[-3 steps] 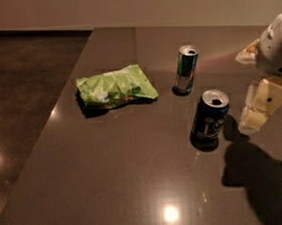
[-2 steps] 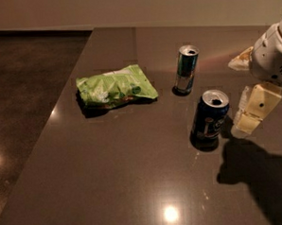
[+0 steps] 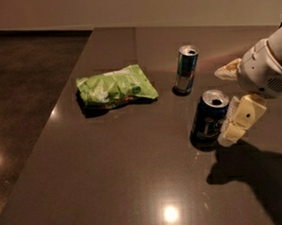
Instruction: Move pepsi can near green rice chip bag
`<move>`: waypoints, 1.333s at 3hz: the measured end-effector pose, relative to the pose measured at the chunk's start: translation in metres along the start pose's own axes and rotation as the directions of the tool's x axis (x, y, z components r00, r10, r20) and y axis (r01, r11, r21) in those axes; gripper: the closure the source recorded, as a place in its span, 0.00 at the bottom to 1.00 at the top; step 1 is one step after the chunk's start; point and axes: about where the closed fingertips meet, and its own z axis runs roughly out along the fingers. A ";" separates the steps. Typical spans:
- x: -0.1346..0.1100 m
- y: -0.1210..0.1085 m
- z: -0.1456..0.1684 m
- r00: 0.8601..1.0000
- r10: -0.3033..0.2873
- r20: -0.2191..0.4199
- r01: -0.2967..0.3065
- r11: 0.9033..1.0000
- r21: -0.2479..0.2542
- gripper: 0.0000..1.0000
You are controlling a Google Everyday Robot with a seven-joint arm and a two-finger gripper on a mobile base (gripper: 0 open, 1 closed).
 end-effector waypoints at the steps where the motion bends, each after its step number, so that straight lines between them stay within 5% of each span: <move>1: 0.000 0.001 0.008 1.000 -0.001 0.013 0.001 1.000 -0.006 0.00; 4: -0.007 0.000 0.015 1.000 -0.015 0.015 0.015 1.000 -0.007 0.64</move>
Offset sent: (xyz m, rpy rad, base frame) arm 0.0034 0.0042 -0.0152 0.0197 -0.0054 0.0007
